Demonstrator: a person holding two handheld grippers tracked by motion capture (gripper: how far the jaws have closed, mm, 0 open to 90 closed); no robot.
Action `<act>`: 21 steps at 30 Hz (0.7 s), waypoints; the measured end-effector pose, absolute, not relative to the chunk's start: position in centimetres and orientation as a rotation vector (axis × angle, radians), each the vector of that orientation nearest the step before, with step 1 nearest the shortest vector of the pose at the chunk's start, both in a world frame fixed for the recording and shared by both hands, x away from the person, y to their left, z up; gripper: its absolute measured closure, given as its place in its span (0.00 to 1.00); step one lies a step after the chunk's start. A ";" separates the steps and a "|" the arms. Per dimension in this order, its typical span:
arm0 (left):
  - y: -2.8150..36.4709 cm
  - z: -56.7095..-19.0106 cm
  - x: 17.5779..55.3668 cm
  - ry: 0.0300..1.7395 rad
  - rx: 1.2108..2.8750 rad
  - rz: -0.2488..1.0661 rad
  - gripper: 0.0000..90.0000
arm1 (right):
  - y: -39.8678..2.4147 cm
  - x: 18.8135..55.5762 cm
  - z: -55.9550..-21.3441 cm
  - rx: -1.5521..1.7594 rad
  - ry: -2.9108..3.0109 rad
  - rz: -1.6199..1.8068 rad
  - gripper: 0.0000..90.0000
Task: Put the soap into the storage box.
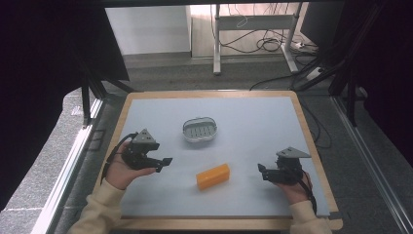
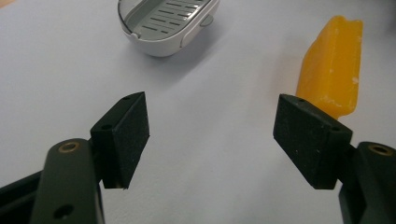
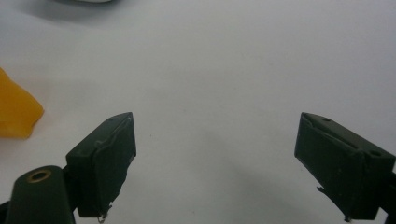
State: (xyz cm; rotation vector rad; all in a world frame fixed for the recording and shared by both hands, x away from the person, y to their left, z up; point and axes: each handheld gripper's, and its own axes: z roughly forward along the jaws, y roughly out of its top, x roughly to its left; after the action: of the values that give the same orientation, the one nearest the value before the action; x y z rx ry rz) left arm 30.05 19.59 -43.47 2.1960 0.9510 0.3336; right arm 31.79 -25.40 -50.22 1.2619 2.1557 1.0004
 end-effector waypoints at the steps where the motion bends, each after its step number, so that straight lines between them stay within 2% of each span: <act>1: 19.6 -43.5 30.0 0.951 2.196 0.334 0.30 | -25.4 31.8 -50.2 1.262 2.156 1.000 0.14; 21: 17.4 -42.8 29.8 0.895 2.245 0.323 0.28 | -25.3 31.8 -50.3 1.255 2.168 0.991 0.15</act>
State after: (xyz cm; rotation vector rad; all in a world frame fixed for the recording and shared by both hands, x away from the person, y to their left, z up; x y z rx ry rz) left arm 29.78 17.44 -42.84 2.2452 0.8954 0.3231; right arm 31.80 -25.33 -50.26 1.2548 2.1681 0.9909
